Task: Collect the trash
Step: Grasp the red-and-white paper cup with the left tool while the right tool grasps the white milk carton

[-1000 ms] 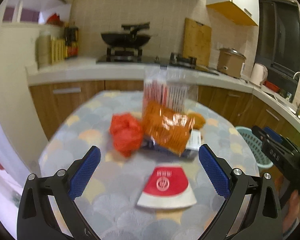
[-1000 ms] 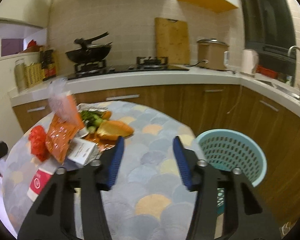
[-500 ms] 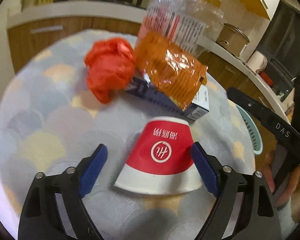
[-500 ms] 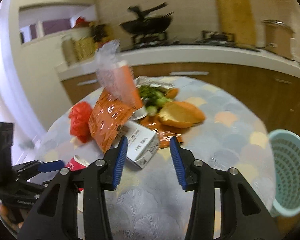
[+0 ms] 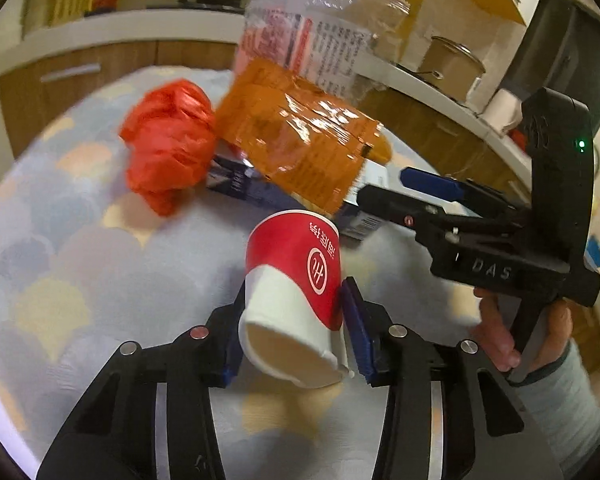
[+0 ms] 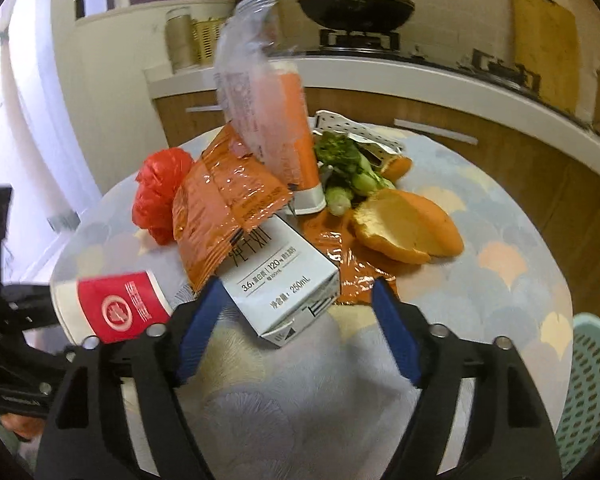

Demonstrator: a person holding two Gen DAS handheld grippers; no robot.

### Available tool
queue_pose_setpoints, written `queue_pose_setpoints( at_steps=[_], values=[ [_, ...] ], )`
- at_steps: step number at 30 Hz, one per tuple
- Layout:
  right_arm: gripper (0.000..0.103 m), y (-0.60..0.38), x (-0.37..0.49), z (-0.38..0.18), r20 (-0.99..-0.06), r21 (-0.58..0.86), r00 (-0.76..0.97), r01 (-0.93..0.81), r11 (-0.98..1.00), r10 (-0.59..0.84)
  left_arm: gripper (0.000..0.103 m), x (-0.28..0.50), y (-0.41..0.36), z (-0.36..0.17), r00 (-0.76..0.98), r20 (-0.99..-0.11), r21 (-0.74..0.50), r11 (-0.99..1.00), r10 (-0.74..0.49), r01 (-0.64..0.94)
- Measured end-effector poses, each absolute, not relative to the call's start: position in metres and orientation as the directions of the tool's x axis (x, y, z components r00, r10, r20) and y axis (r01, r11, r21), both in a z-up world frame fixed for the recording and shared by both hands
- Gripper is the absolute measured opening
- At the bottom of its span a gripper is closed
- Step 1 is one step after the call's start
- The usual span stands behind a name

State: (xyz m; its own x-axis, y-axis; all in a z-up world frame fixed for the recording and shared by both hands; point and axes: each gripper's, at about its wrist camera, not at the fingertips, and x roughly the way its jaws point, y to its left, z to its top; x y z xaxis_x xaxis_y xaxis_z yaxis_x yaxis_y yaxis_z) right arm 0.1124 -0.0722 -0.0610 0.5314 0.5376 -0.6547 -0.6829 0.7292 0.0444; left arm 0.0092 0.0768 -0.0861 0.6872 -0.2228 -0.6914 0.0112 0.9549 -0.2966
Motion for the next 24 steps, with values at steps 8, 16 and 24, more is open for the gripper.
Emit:
queue_pose_setpoints(
  at_steps=[8,16,24],
  values=[
    [0.08,-0.048,0.12,-0.067,-0.689,0.0,0.491,-0.736,0.677,0.534,0.041,0.002,0.1,-0.07,0.72,-0.661,-0.331,0.943,-0.212,-0.026],
    [0.064,-0.057,0.096,-0.069,-0.694,-0.003,0.512,-0.704,0.71,0.505,0.041,-0.002,0.107,-0.059,0.733,-0.649,-0.333,0.942,-0.203,-0.035],
    [0.063,-0.121,0.055,-0.052,-0.668,0.029,0.591,-0.587,0.809,0.453,0.041,-0.007,0.093,-0.044,0.753,-0.621,-0.324,0.946,-0.219,0.008]
  ],
)
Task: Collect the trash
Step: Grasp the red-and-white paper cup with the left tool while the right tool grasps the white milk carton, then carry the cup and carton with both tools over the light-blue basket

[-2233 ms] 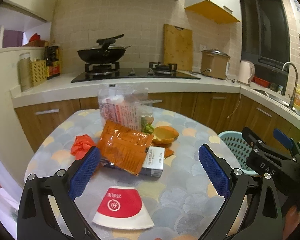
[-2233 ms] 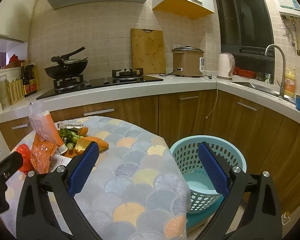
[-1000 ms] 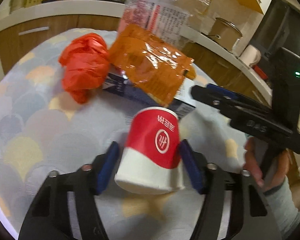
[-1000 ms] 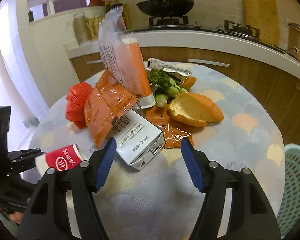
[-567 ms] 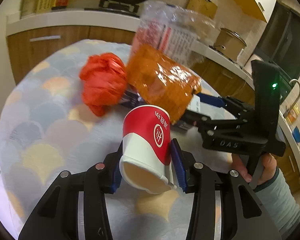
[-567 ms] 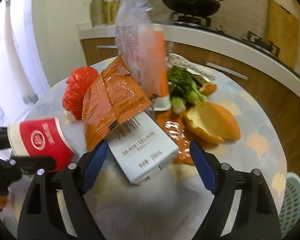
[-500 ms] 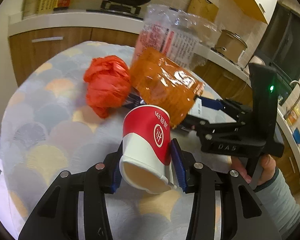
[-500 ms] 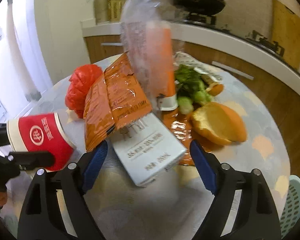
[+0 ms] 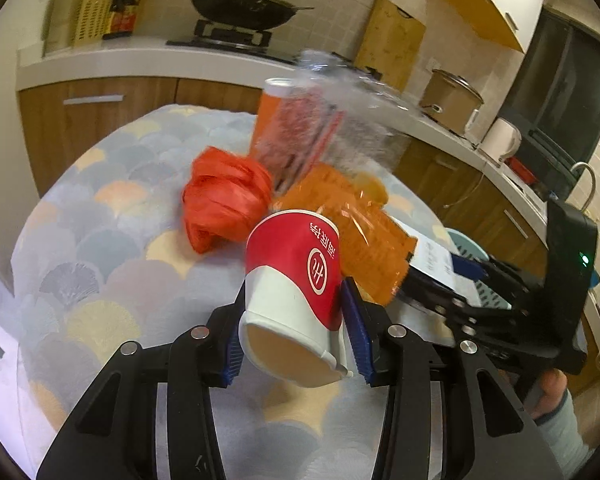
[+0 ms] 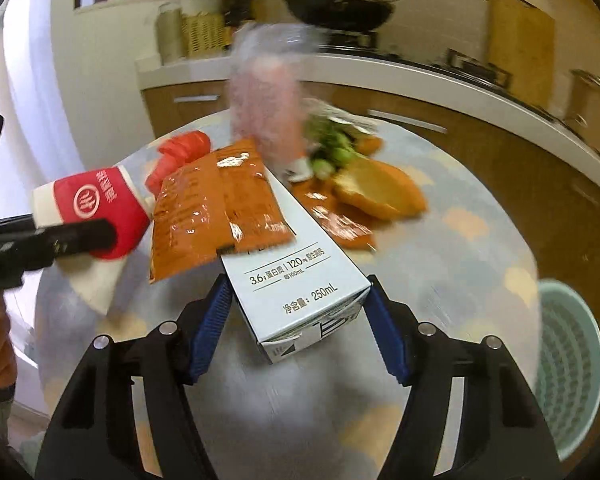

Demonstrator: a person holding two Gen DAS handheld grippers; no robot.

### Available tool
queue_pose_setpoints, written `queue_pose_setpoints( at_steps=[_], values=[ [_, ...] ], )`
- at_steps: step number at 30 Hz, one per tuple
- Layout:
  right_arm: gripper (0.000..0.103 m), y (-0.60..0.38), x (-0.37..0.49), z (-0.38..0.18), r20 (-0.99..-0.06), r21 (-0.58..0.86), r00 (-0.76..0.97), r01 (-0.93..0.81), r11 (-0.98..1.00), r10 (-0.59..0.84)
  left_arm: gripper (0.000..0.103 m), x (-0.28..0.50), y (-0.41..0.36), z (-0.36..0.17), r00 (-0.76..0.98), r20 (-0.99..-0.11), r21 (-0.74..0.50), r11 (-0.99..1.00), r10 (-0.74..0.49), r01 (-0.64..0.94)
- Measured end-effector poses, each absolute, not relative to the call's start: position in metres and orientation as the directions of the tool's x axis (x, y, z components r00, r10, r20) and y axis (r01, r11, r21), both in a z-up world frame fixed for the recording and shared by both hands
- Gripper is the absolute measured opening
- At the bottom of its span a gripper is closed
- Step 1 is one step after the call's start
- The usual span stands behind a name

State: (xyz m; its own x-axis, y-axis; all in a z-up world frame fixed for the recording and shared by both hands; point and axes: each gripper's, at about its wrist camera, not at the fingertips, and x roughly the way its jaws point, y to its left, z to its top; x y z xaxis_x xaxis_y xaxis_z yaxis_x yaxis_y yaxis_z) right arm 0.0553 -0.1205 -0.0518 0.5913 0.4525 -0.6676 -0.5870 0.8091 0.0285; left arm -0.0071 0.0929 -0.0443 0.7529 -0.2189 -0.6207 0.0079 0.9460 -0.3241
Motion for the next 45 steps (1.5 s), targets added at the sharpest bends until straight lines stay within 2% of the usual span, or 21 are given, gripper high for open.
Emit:
queue_pose_setpoints(
  at_steps=[9,14,16,21,22,24,27,31,37,45],
  values=[
    [0.063,-0.194,0.025,-0.077,-0.702,0.006,0.654,-0.389,0.921,0.281,0.042,-0.004,0.059,-0.04,0.744,-0.617,-0.305,0.949,-0.257,0.074],
    [0.065,-0.195,0.023,-0.091,-0.721,0.054,0.609,-0.426,0.903,0.33,0.042,-0.001,0.046,-0.041,0.732,-0.629,-0.289,0.953,-0.26,0.09],
    [0.074,-0.194,0.028,-0.091,-0.719,0.042,0.611,-0.437,0.899,0.331,0.042,-0.003,0.044,-0.039,0.736,-0.626,-0.281,0.955,-0.257,0.094],
    [0.075,-0.189,0.042,-0.09,-0.72,0.039,0.594,-0.482,0.875,0.359,0.042,-0.001,0.046,-0.038,0.737,-0.626,-0.286,0.954,-0.255,0.087],
    [0.073,-0.189,0.043,-0.09,-0.72,0.038,0.591,-0.49,0.871,0.364,0.042,0.0,0.045,-0.037,0.737,-0.625,-0.287,0.954,-0.256,0.088],
    [0.061,-0.188,0.045,-0.087,-0.719,0.041,0.578,-0.519,0.854,0.386,0.042,0.003,0.04,-0.035,0.736,-0.627,-0.28,0.956,-0.254,0.092],
    [0.052,-0.188,0.044,-0.08,-0.699,0.023,0.601,-0.523,0.852,0.388,0.042,0.012,0.029,-0.029,0.735,-0.631,-0.258,0.961,-0.248,0.104],
    [0.052,-0.2,0.05,-0.061,-0.637,-0.02,0.69,-0.461,0.887,0.344,0.042,0.03,0.01,-0.012,0.748,-0.611,-0.245,0.96,-0.261,0.135],
    [0.052,-0.25,0.069,-0.046,-0.585,0.017,0.755,-0.354,0.935,0.297,0.042,0.058,-0.035,0.009,0.752,-0.593,-0.203,0.957,-0.289,0.207],
    [0.052,-0.338,0.097,-0.058,-0.611,0.065,0.776,-0.146,0.987,0.155,0.042,0.108,-0.133,-0.012,0.633,-0.669,-0.208,0.916,-0.389,0.343]
  ],
)
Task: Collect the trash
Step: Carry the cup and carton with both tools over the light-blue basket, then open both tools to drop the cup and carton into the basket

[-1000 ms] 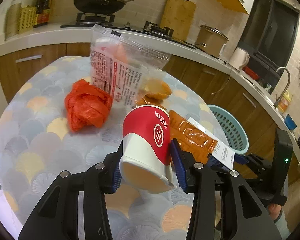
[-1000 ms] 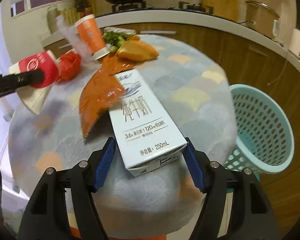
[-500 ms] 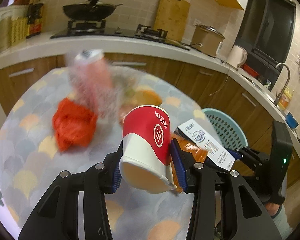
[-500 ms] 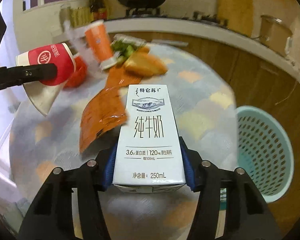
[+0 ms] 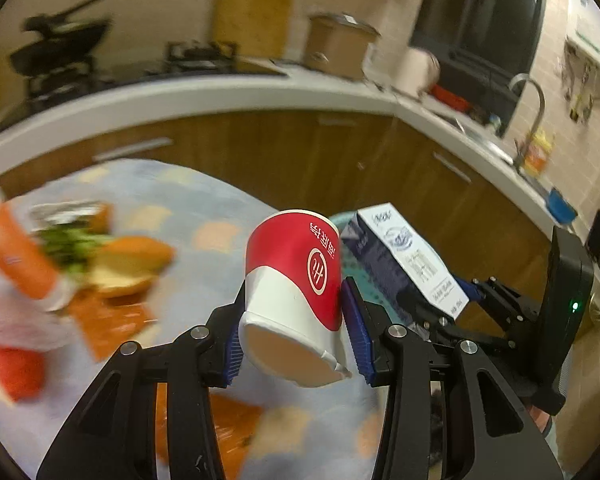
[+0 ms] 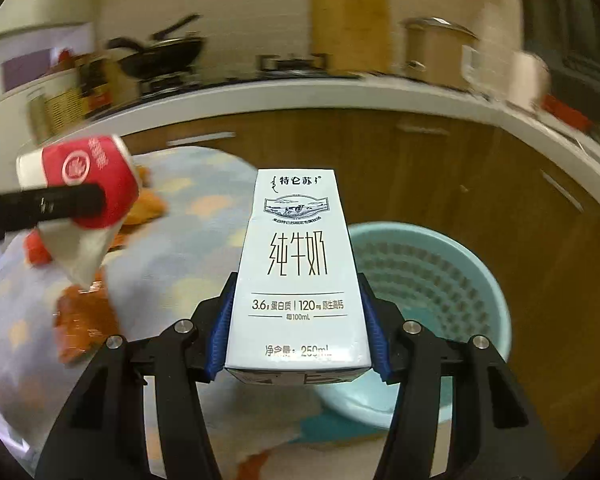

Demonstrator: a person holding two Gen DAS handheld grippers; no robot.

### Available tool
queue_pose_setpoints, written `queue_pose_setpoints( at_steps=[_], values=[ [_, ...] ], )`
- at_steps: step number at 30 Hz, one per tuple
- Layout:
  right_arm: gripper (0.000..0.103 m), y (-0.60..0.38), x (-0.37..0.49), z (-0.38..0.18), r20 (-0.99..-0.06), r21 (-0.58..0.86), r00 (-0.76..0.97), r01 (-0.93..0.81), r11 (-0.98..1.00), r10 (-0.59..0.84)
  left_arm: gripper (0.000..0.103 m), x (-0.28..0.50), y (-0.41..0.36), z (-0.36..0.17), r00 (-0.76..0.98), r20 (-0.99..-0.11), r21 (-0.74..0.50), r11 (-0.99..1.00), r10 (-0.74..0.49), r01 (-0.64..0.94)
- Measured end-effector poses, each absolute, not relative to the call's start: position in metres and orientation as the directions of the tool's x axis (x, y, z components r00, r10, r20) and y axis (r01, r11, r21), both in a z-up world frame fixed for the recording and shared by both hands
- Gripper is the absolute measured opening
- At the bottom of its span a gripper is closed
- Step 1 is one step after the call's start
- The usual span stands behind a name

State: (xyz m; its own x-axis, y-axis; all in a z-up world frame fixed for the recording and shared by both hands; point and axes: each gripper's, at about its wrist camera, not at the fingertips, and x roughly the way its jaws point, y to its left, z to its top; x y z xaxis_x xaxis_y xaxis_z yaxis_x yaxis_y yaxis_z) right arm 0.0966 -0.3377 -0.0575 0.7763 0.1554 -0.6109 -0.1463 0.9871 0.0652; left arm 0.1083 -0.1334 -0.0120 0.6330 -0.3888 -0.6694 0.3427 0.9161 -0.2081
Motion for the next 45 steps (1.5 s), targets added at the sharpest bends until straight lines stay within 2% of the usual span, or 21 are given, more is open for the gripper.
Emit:
queue_pose_setpoints(
  at_steps=[7,11,19,21,22,23,26,38,45],
  values=[
    [0.052,-0.398,0.112,-0.092,-0.694,0.138,0.717,0.036,0.99,0.07,0.042,0.147,-0.199,-0.033,0.529,-0.732,-0.227,0.886,-0.429,0.404],
    [0.052,-0.403,0.12,-0.11,-0.74,0.141,0.67,0.079,0.987,0.052,0.042,0.17,-0.222,-0.062,0.438,-0.783,-0.275,0.877,-0.442,0.394],
    [0.053,-0.405,0.134,-0.128,-0.795,0.151,0.604,0.105,0.983,0.058,0.043,0.183,-0.236,-0.099,0.389,-0.8,-0.306,0.868,-0.457,0.39],
    [0.053,-0.405,0.136,-0.128,-0.801,0.153,0.595,0.107,0.982,0.06,0.052,0.184,-0.237,-0.1,0.398,-0.801,-0.294,0.872,-0.448,0.391],
    [0.053,-0.405,0.136,-0.129,-0.805,0.151,0.59,0.107,0.983,0.059,0.064,0.184,-0.236,-0.101,0.395,-0.801,-0.297,0.871,-0.45,0.391],
    [0.053,-0.405,0.137,-0.13,-0.809,0.147,0.585,0.108,0.983,0.057,0.067,0.184,-0.235,-0.101,0.393,-0.797,-0.306,0.868,-0.459,0.391],
    [0.054,-0.407,0.136,-0.134,-0.817,0.143,0.575,0.115,0.983,0.051,0.067,0.182,-0.229,-0.1,0.392,-0.794,-0.317,0.867,-0.464,0.385],
    [0.054,-0.375,0.13,-0.103,-0.769,0.14,0.633,0.033,0.99,0.088,0.066,0.146,-0.176,-0.06,0.506,-0.707,-0.334,0.865,-0.493,0.375],
    [0.054,-0.318,0.108,-0.06,-0.659,0.167,0.723,-0.128,0.978,0.208,0.065,0.101,-0.113,-0.023,0.61,-0.619,-0.334,0.869,-0.494,0.365]
  ],
)
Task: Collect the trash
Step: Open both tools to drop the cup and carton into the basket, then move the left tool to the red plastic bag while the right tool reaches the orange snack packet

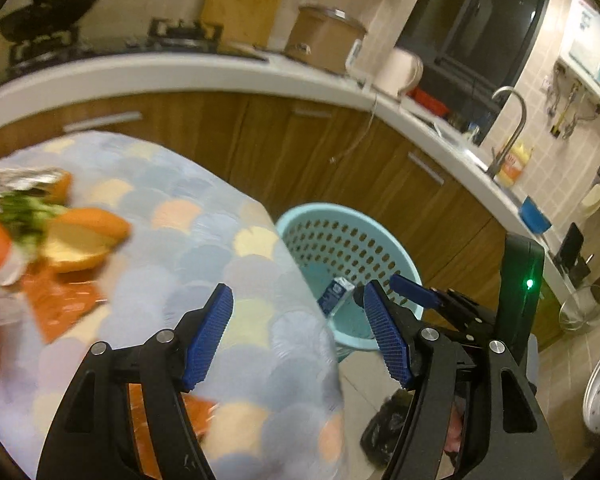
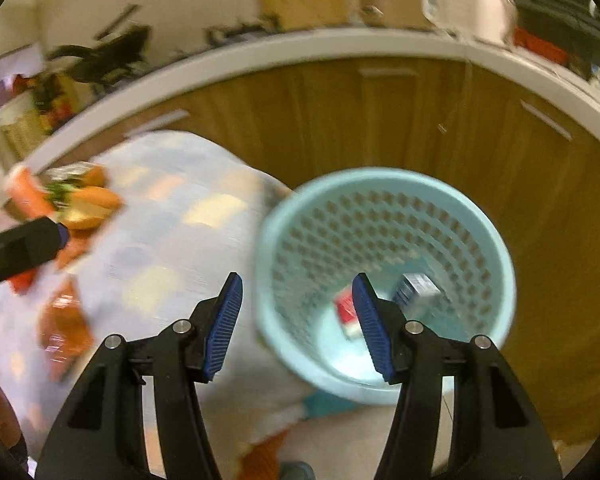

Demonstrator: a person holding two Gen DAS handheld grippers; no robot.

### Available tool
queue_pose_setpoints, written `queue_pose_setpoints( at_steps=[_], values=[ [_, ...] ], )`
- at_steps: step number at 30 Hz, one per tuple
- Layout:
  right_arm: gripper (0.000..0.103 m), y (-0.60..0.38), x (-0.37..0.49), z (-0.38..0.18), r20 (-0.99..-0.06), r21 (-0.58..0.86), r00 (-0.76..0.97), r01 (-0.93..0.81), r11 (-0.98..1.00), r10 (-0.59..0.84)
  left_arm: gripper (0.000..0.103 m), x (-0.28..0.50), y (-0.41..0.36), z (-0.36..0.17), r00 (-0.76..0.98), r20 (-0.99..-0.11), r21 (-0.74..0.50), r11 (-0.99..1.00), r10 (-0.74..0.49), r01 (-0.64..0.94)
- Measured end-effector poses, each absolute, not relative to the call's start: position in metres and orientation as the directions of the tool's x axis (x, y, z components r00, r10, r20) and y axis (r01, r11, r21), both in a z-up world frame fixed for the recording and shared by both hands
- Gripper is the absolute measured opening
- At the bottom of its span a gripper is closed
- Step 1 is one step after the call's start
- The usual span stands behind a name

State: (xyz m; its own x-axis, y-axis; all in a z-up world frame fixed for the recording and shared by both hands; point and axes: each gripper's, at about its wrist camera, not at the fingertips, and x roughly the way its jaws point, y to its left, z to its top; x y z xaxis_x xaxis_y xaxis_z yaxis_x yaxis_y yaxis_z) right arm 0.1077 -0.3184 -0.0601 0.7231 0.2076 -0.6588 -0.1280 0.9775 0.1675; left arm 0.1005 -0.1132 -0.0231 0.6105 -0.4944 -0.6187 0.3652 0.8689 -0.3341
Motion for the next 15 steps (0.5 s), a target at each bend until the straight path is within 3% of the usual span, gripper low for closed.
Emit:
queue_pose_setpoints(
  at_steps=[7,15],
  values=[
    [0.053,-0.239,0.084,-0.03,-0.551,0.155,0.762,-0.307,0.939,0.34,0.066,0.052,-0.036,0.0,0.72,-0.538,-0.319,0.897,-0.438,0.307],
    [0.053,-0.177,0.076,-0.035,-0.56,0.128,0.72,-0.414,0.901,0.41,0.067,0.014,0.051,0.003,0.802,-0.491,-0.311,0.929,-0.34,0.203]
  ],
)
